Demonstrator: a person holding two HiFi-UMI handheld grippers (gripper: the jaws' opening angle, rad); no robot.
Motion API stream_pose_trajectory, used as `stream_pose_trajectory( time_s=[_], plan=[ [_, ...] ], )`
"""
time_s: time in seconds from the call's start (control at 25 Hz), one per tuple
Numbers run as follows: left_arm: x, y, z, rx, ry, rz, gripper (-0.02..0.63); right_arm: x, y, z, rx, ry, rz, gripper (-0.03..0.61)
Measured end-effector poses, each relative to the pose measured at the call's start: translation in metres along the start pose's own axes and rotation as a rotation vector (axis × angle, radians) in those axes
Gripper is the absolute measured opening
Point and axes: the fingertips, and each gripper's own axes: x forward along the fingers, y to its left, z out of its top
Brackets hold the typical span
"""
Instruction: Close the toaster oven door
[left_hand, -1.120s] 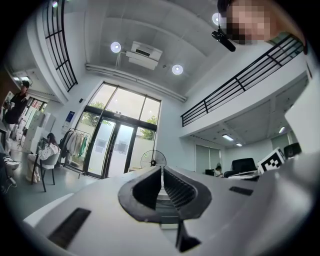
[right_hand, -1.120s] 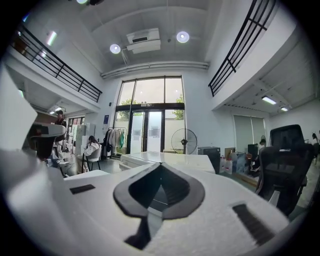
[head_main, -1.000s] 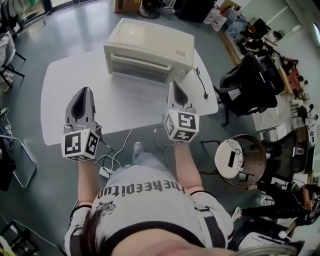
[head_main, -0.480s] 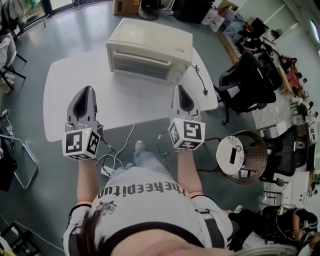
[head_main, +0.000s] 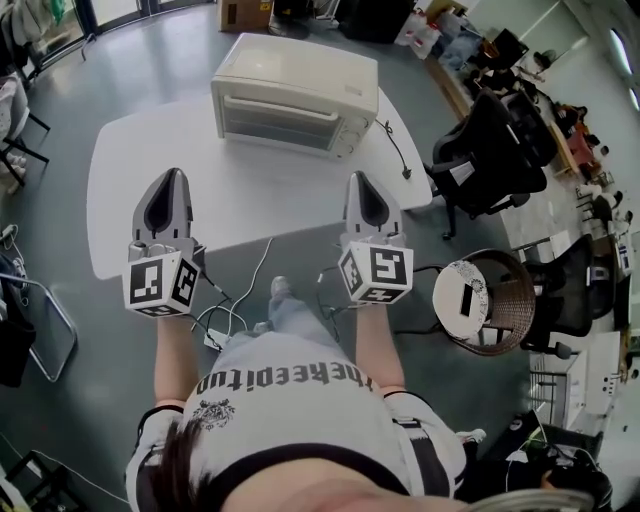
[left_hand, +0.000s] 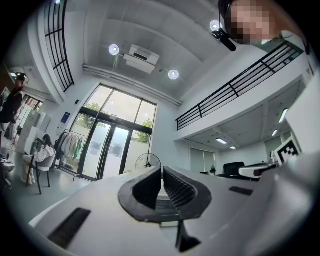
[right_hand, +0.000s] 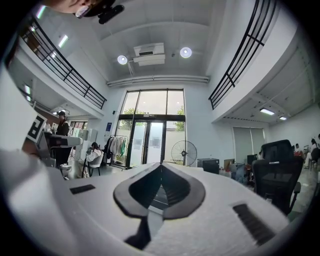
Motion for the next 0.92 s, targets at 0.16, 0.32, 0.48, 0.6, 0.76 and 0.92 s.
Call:
stream_pose_trajectory(
  time_s=[0.16, 0.32, 0.48, 0.6, 0.76, 0.92],
  plan=[
    [-0.008, -0.001, 0.002, -0.001, -0.005, -0.004, 0.014, -0.009, 0.004, 0.002, -0.001, -0.006, -0.002, 0.002],
    [-0.018, 0.000, 0.003, 0.003, -0.002, 0.000, 0.014, -0.016, 0.009, 0.002, 0.003, -0.009, -0.004, 0.002],
    [-0.028, 0.005, 0.005, 0.003, -0.004, 0.014, 0.015, -0.021, 0.015, 0.004, 0.012, -0.012, 0.000, 0.002],
    [-0.034, 0.008, 0.004, -0.002, -0.002, 0.022, 0.014, -0.023, 0.019, 0.005, 0.014, -0.013, 0.003, 0.002],
    [-0.039, 0.012, 0.005, -0.005, -0.003, 0.032, 0.014, -0.024, 0.022, 0.009, 0.017, -0.022, 0.007, 0.002],
    [-0.040, 0.015, 0.006, -0.006, -0.005, 0.039, 0.015, -0.025, 0.024, 0.014, 0.019, -0.037, 0.007, 0.002]
  ],
)
